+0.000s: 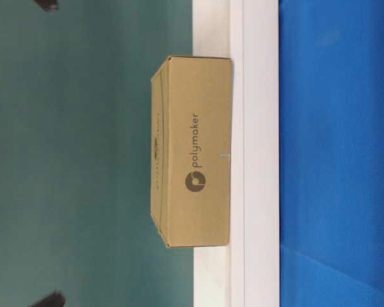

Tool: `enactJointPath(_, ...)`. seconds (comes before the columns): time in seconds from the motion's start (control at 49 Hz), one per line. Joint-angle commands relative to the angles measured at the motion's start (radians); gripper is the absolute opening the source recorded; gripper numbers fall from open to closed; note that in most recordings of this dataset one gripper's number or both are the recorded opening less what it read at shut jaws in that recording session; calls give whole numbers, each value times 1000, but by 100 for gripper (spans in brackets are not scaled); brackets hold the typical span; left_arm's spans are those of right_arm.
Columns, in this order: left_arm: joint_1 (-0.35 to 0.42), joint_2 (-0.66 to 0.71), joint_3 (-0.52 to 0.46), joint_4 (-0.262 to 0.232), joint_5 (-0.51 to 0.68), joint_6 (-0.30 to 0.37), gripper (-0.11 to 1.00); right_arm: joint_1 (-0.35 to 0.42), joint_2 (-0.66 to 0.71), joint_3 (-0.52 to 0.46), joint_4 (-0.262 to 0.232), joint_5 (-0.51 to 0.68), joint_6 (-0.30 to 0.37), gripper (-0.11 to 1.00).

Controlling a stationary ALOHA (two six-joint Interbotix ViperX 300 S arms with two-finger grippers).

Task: Place the cardboard box on the stand after clamping it between your arms.

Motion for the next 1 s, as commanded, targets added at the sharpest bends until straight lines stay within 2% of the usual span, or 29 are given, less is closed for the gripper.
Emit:
enactJointPath(0.0, -29, -44, 8, 0, -12, -3, 83, 46, -11, 0, 0, -26, 11, 99)
enactJointPath(0.122, -38, -72, 25, 0, -12, -5, 83, 84, 2, 38, -11, -51, 3, 99)
enactJointPath(0.387, -55, -77, 57, -2, -72, -44, 83, 104, -49, 107, -14, -160, 0, 99)
enactJointPath(0.571, -58, -83, 75, -2, -126, -64, 83, 104, -80, 123, -14, -161, 0, 99)
enactJointPath(0.979, -58, -135, 100, -2, -130, -66, 82, 104, -89, 147, -14, -164, 2, 99)
